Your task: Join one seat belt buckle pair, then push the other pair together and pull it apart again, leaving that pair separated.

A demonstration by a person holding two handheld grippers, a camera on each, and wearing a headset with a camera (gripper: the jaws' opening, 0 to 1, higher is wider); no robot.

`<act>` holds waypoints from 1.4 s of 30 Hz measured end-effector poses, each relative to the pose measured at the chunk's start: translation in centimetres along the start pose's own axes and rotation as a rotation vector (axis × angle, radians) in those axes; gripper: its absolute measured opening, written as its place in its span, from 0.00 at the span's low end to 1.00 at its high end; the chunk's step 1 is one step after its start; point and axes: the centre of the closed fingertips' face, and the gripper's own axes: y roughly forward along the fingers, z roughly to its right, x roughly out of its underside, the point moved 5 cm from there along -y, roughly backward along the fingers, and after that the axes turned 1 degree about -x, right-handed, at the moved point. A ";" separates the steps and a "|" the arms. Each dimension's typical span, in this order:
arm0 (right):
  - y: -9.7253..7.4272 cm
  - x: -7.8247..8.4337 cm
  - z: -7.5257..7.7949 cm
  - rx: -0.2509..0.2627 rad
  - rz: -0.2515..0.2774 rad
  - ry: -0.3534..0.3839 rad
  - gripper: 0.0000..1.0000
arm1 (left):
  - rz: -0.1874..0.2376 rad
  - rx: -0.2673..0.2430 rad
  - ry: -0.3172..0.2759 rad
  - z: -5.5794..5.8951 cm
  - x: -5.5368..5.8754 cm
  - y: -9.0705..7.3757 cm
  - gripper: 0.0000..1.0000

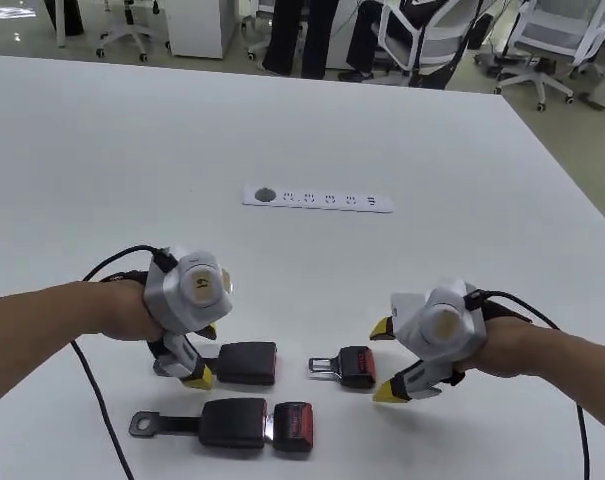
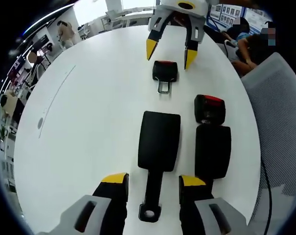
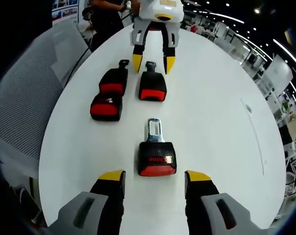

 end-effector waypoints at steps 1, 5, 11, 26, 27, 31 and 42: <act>-0.2 0.0 -0.1 0.000 0.002 0.001 0.47 | 0.003 -0.001 -0.007 0.1 0.2 -0.1 0.42; -0.7 0.0 -0.8 0.003 0.015 0.016 0.51 | 0.034 -0.016 -0.045 0.4 1.1 -0.8 0.44; -1.4 0.6 -1.5 0.027 0.037 0.044 0.54 | 0.115 -0.047 -0.124 0.9 2.6 -2.3 0.48; -2.7 1.3 -4.0 0.095 0.132 0.166 0.69 | 0.330 -0.109 -0.302 4.1 4.9 -4.5 0.61; -2.8 1.3 -4.1 0.100 0.138 0.175 0.69 | 0.341 -0.110 -0.308 4.4 5.1 -4.6 0.62; -3.0 1.1 -4.8 0.128 0.180 0.211 0.71 | 0.414 -0.134 -0.338 5.3 5.8 -4.7 0.64; -3.0 0.4 -6.5 0.235 0.332 0.359 0.84 | 0.579 -0.192 -0.418 7.6 6.3 -4.7 0.82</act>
